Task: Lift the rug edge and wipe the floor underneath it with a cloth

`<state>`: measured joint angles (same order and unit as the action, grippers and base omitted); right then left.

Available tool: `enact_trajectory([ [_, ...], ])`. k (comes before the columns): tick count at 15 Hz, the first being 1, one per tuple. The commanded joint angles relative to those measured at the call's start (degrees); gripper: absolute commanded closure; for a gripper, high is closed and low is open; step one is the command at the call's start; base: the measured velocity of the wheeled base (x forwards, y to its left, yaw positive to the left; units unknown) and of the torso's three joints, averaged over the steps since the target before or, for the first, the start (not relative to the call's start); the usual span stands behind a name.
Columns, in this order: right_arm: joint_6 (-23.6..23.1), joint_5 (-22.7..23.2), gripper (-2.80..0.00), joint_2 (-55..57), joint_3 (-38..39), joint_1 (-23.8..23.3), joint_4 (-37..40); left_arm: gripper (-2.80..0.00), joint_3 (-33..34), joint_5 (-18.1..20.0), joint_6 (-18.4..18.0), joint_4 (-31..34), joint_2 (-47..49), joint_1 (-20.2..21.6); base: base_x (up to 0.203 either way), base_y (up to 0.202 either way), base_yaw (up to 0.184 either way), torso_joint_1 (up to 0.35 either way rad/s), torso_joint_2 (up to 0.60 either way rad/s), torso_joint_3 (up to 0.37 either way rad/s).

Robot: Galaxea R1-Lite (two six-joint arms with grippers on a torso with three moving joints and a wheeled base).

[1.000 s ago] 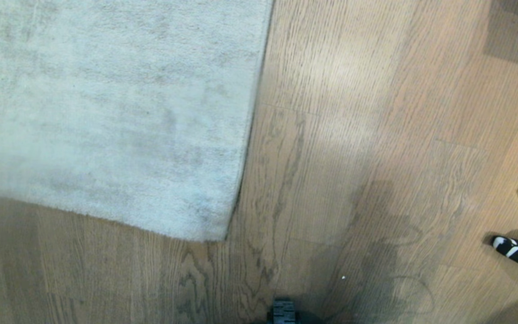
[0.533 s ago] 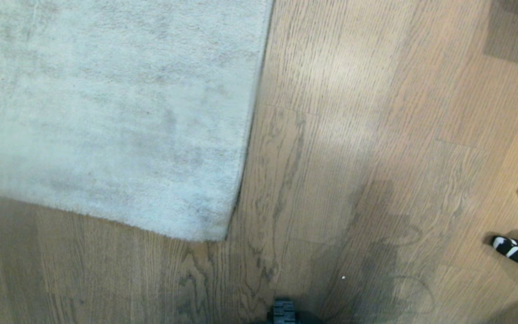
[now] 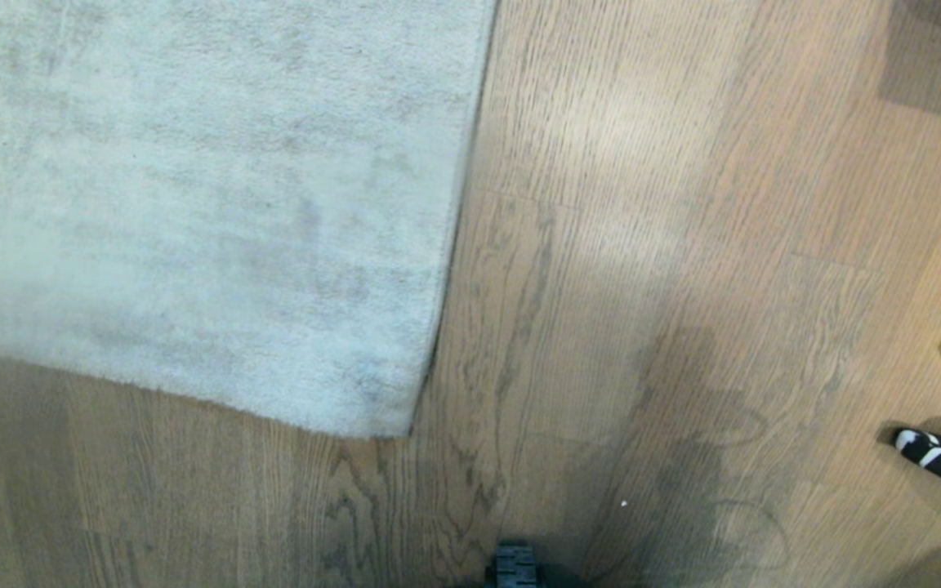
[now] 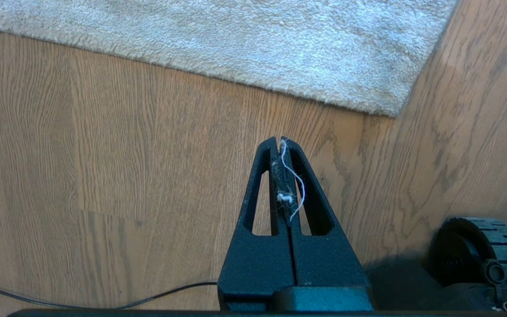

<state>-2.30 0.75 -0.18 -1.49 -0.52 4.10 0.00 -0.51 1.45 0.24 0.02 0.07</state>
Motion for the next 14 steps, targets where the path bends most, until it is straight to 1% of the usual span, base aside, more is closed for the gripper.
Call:
enact_trajectory([
  [1,-0.1,0.0,0.00,0.2,0.0,0.0,0.0,0.00,0.0,0.0,0.0,0.0,0.0,0.0,0.000,0.000,0.000,0.000,0.00,0.000],
  [7,0.4,0.0,0.00,0.2,0.0,0.0,0.0,0.00,0.0,0.0,0.0,0.0,0.0,0.0,0.000,0.000,0.000,0.000,0.00,0.000],
  [10,0.5,-1.5,0.00,0.2,-0.1,0.0,0.1,0.00,0.0,0.0,0.0,0.0,0.0,0.0,0.000,0.000,0.000,0.000,0.00,0.000],
  [13,3.0,-1.6,0.00,0.2,-0.1,0.0,0.0,0.00,0.0,0.0,0.0,0.0,0.0,0.0,0.000,0.000,0.000,0.000,0.00,0.000],
  [14,3.2,-1.6,0.00,0.2,-0.1,0.0,0.0,0.00,0.0,0.0,0.0,0.0,0.0,0.0,0.000,0.000,0.000,0.000,0.00,0.000],
])
